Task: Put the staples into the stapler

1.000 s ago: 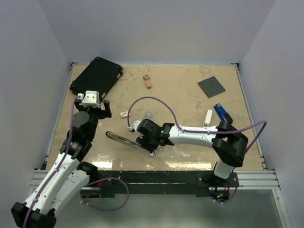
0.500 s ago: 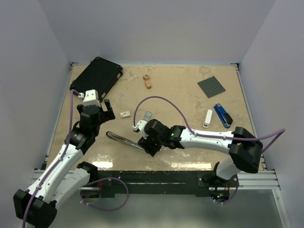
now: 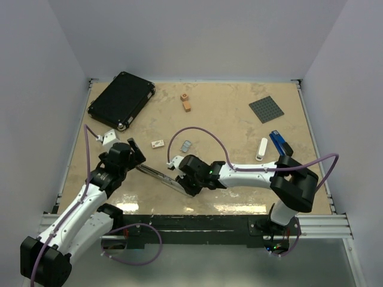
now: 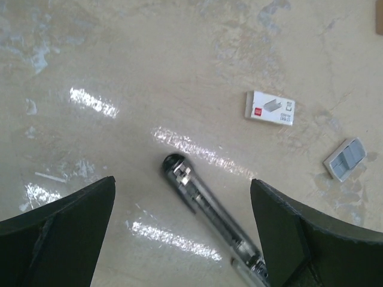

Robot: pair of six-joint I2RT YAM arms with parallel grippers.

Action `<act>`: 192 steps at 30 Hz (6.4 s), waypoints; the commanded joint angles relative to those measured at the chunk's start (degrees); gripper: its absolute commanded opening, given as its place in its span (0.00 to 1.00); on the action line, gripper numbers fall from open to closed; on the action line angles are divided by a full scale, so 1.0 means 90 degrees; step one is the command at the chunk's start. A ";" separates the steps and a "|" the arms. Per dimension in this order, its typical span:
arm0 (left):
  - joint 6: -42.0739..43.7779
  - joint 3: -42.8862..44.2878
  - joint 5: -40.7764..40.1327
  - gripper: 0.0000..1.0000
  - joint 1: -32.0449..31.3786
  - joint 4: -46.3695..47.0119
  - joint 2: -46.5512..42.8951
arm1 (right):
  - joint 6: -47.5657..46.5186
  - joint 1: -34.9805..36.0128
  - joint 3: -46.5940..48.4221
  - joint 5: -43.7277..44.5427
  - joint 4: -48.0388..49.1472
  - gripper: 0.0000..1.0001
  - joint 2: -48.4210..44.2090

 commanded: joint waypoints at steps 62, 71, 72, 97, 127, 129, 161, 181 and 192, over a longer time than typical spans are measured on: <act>-0.1563 0.1274 -0.0805 0.44 0.0455 0.1674 0.4800 | -0.0498 -0.0269 0.0372 0.0189 0.1918 0.04 0.1204; -0.1602 0.1118 -0.0980 0.17 -0.0003 0.1293 0.3825 | -0.0440 -0.0269 0.0342 0.0111 0.2055 0.03 0.1204; -0.1679 0.1127 -0.1096 0.17 -0.0217 0.1225 0.3582 | -0.0430 -0.0269 0.0333 0.0111 0.2065 0.03 0.1204; -0.1573 -0.0435 -0.1293 0.58 -0.2338 0.1868 0.1314 | -0.0430 -0.0288 0.0098 -0.0300 0.2495 0.02 0.1195; 0.0410 -0.1939 -0.0259 0.78 -0.2358 0.4299 0.0913 | -0.0518 -0.0347 -0.0634 -0.0661 0.3471 0.20 0.0540; 0.0449 -0.1968 -0.0015 0.78 -0.2367 0.4388 0.0981 | -0.0566 -0.0347 -0.0712 -0.0661 0.3646 0.20 0.0540; -0.0313 -0.0075 -0.1536 0.82 -0.2953 0.1411 -0.0483 | -0.0518 -0.0347 -0.1200 -0.0407 0.4243 0.49 0.0316; 0.1874 0.1831 0.0202 0.83 0.0493 0.0608 0.0348 | -0.0322 -0.0337 0.0986 0.0022 0.0201 0.61 -0.0164; 0.2080 0.1215 -0.0229 0.83 0.0582 0.0960 -0.0239 | -0.0410 -0.0327 0.1885 0.0169 -0.0445 0.42 0.0793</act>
